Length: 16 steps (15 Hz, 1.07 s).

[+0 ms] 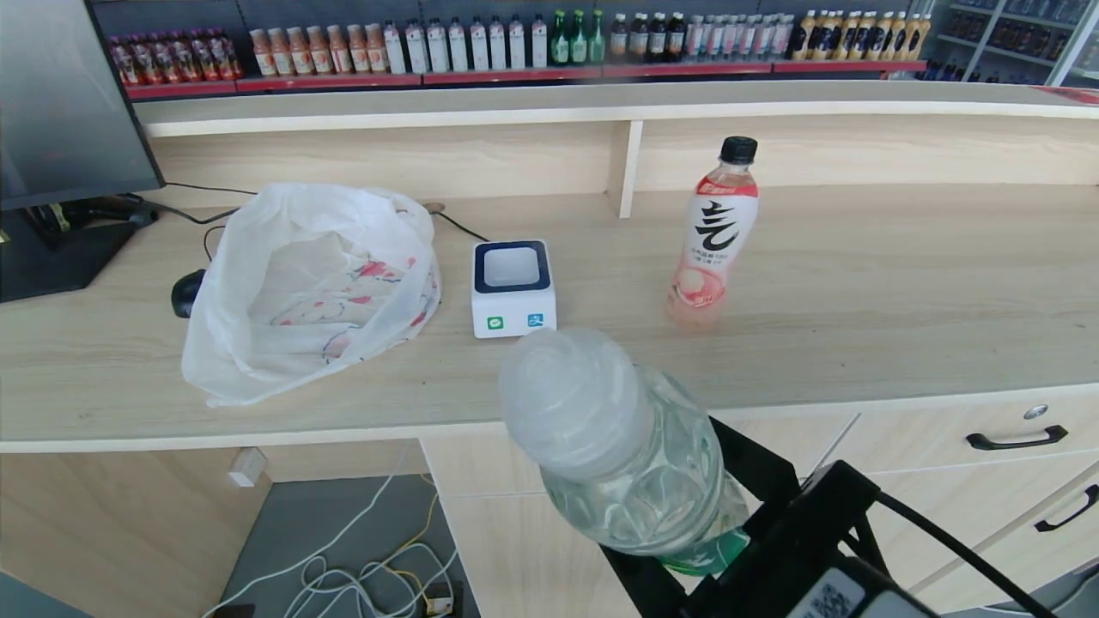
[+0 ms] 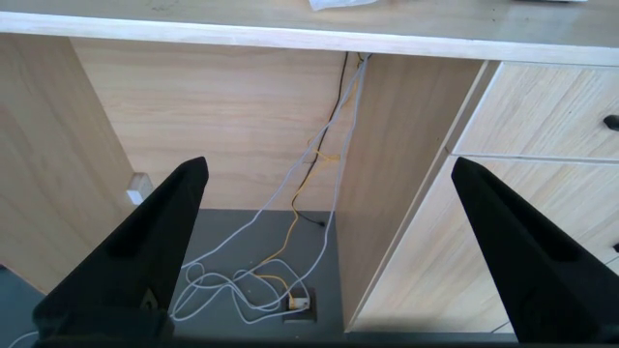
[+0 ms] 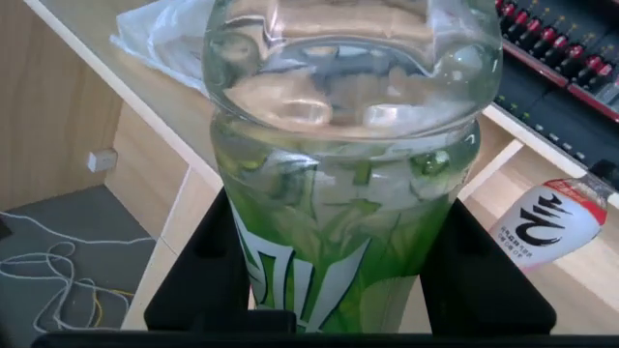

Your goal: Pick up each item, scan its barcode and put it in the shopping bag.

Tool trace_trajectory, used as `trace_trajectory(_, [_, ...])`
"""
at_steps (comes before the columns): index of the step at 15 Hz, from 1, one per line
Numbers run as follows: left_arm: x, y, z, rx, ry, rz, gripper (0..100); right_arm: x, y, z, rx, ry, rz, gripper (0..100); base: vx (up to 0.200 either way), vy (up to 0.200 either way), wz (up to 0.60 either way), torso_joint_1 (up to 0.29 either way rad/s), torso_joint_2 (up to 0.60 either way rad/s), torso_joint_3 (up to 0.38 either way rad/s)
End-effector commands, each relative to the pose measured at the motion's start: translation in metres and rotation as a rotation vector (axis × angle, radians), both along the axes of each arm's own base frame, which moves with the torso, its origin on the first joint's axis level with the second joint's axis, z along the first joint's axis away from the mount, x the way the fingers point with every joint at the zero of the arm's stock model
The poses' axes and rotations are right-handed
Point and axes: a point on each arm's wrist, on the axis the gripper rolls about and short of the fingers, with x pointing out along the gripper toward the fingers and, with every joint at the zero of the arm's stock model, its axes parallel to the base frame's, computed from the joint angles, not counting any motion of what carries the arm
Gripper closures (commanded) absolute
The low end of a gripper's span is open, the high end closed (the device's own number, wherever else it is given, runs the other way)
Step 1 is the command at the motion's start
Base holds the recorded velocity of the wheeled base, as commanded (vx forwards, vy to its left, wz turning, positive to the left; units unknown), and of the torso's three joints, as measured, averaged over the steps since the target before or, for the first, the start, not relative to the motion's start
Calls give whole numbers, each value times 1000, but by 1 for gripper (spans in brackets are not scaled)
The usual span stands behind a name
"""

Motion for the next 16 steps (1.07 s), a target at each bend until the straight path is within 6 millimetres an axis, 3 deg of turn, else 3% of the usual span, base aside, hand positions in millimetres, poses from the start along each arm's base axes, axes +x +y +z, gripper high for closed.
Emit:
trace_trajectory(1, [0,0,0,0,0,1,0,-3,0,-3,-51,-35,24,100,0,0,0,0,0,0])
trace_trajectory(7, [0,0,0,2,0,1,0,-9,1,-13,-229,-181,99,100,0,0,0,0,0,0])
trace_trajectory(16, [0,0,0,0,0,1,0,-8,9,-5,-383,-445,90,100,0,0,0,0,0,0])
